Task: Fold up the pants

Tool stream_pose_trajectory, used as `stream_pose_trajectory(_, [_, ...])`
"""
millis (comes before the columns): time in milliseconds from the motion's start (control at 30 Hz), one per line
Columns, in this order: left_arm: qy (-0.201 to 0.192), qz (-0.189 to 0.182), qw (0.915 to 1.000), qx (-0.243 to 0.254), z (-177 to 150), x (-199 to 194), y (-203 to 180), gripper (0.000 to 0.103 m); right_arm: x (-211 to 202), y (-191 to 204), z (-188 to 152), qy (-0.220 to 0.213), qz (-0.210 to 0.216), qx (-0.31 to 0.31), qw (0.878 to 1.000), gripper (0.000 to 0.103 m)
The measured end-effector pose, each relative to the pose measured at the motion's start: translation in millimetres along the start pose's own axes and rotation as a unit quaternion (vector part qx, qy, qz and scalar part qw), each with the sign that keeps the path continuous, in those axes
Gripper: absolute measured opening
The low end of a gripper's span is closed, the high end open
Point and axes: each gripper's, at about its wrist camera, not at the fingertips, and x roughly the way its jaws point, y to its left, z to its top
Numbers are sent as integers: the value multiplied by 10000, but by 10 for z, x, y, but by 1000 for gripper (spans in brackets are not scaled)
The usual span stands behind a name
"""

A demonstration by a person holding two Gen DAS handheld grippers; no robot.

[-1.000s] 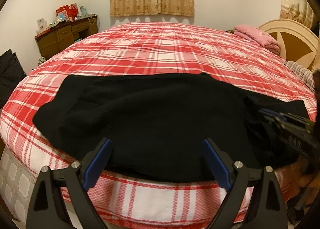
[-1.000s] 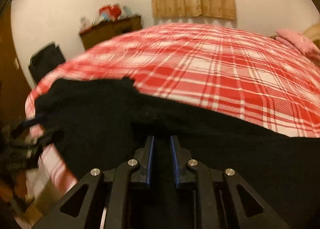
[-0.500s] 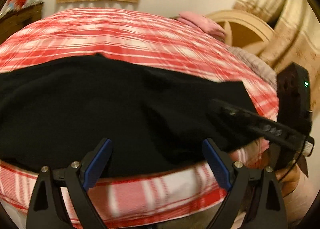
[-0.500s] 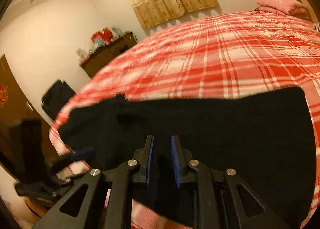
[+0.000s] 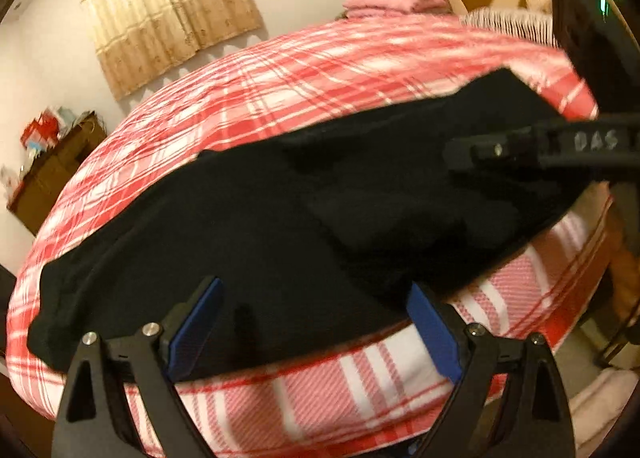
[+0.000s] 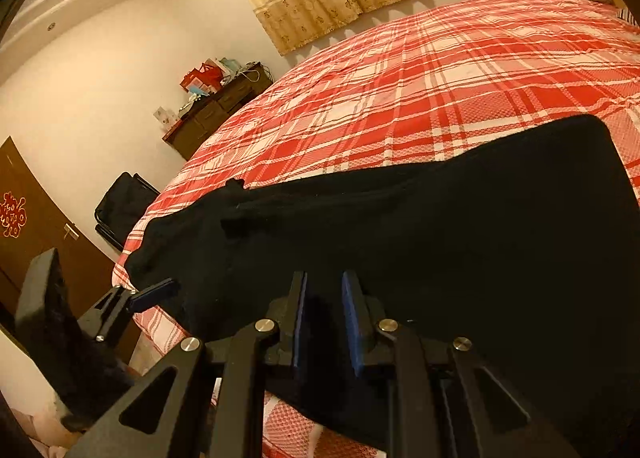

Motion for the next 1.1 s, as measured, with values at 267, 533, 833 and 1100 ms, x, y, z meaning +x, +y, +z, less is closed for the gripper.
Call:
stream_pose_trajectory(267, [-529, 1579, 9839, 653, 84, 23, -3, 96, -5, 64, -24, -19, -141, -195, 9997, 19])
stream_pose_trajectory(533, [-426, 1082, 9868, -1124, -91, -241, 973, 94, -49, 238, -37, -157, -387, -481, 9980, 19])
stream_pose_trajectory(833, [-155, 418, 9749, -2183, -354, -79, 1243, 94, 381, 1002, -479, 321, -411, -2108, 9761, 19])
stream_pose_trajectory(1100, [-310, 1259, 9562, -2625, -713, -380, 1852, 94, -4, 870, -235, -579, -495, -1268, 9890, 22])
